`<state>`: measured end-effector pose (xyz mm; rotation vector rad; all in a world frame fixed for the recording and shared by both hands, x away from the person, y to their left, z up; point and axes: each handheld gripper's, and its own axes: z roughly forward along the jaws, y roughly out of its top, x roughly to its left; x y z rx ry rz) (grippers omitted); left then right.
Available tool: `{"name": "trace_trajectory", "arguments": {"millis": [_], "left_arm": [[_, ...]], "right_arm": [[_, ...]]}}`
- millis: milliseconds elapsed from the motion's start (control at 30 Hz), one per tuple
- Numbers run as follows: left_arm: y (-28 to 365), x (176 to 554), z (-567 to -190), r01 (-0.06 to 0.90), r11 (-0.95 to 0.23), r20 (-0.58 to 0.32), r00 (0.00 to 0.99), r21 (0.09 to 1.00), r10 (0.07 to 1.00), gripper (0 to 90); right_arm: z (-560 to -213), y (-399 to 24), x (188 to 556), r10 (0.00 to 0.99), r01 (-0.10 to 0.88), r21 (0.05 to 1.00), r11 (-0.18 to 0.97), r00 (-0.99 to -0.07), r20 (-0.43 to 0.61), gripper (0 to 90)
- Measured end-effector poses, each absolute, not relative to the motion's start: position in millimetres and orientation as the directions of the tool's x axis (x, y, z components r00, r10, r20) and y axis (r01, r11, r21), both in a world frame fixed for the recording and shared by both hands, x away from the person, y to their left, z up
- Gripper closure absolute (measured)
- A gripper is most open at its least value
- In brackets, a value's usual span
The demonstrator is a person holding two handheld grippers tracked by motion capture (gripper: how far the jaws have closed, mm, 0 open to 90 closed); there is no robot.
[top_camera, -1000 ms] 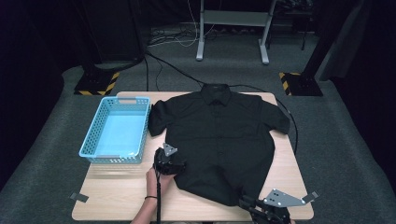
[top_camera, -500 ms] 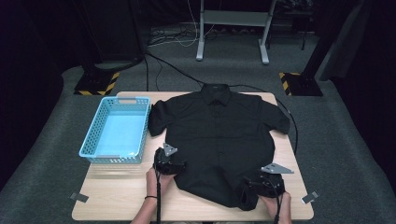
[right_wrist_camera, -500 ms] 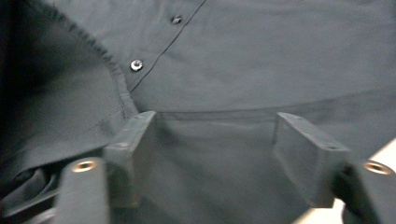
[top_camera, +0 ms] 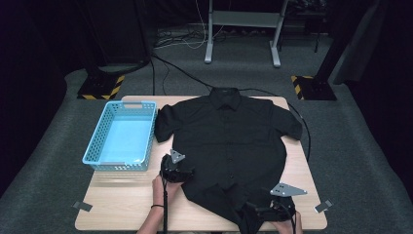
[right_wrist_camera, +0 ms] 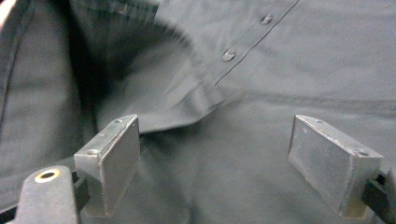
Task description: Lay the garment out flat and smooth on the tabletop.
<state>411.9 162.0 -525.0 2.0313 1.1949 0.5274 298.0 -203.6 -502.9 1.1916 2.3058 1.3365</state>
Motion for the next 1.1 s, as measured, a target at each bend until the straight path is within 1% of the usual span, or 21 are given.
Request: {"name": "trace_trajectory", "arguments": {"millis": [100,133,200,267,333,400,433,467,600,667,700,733,867,967,1033,1100], "left_arm": [[161.7,411.8,-525.0,0.582,-0.321,-0.008,0.491,0.747,0.871,20.0],[161.5,411.7,-525.0,0.582,-0.324,-0.006,0.492,0.746,0.871,19.5],[161.5,411.7,-525.0,0.582,-0.325,-0.006,0.493,0.745,0.870,19.2],[161.5,411.7,-525.0,0.582,-0.325,-0.006,0.493,0.745,0.870,19.1],[161.5,411.7,-525.0,0.582,-0.326,-0.006,0.494,0.745,0.869,19.0],[161.6,411.5,-524.9,0.582,-0.330,-0.006,0.498,0.743,0.867,18.3],[161.6,411.3,-524.9,0.583,-0.330,-0.010,0.503,0.742,0.864,17.2],[161.9,410.8,-524.9,0.583,-0.331,-0.015,0.507,0.742,0.862,15.1],[160.5,395.6,-521.8,0.573,-0.331,-0.035,0.533,0.750,0.845,12.2],[155.8,378.6,-516.2,0.543,-0.354,-0.035,0.580,0.761,0.814,12.0],[155.8,378.6,-516.2,0.543,-0.354,-0.035,0.580,0.761,0.814,10.9],[152.1,368.8,-514.5,0.531,-0.384,-0.037,0.620,0.755,0.784,10.9],[147.4,349.2,-514.8,0.501,-0.441,-0.037,0.691,0.745,0.721,9.9],[152.2,336.9,-516.9,0.495,-0.451,-0.088,0.739,0.743,0.668,9.0],[156.3,331.5,-517.4,0.495,-0.444,-0.115,0.754,0.747,0.646,6.6],[162.5,328.6,-516.3,0.493,-0.431,-0.116,0.748,0.756,0.653,5.4]], "right_arm": [[-499.4,-215.2,305.2,0.759,0.534,0.821,0.200,-0.615,0.215,15.5],[-498.7,-219.5,310.5,0.786,0.541,0.823,0.172,-0.579,0.216,15.6],[-499.1,-222.2,320.3,0.837,0.558,0.814,0.162,-0.514,0.186,15.6],[-502.9,-220.5,333.5,0.891,0.584,0.791,0.183,-0.438,0.117,15.4],[-511.2,-216.2,347.7,0.912,0.606,0.768,0.207,-0.404,0.073,15.0],[-519.2,-210.2,355.7,0.915,0.622,0.748,0.233,-0.400,0.048,14.2],[-521.3,-207.7,356.3,0.911,0.620,0.748,0.239,-0.409,0.048,14.2],[-521.1,-204.7,355.4,0.912,0.613,0.748,0.256,-0.410,0.023,14.0],[-520.6,-203.8,355.1,0.910,0.613,0.751,0.244,-0.413,0.042,13.7],[-520.8,-205.7,355.6,0.909,0.617,0.751,0.237,-0.413,0.052,13.7],[-520.8,-205.7,355.6,0.909,0.617,0.751,0.237,-0.413,0.052,13.7],[-520.3,-207.4,355.6,0.910,0.618,0.752,0.231,-0.410,0.057,13.7],[-518.4,-215.5,352.1,0.913,0.622,0.759,0.191,-0.397,0.095,13.6],[-518.6,-221.3,349.0,0.915,0.626,0.759,0.179,-0.389,0.105,13.6],[-518.6,-224.1,347.4,0.918,0.625,0.760,0.176,-0.384,0.103,13.5],[-518.3,-225.7,346.3,0.919,0.623,0.763,0.171,-0.380,0.103,13.5]]}}
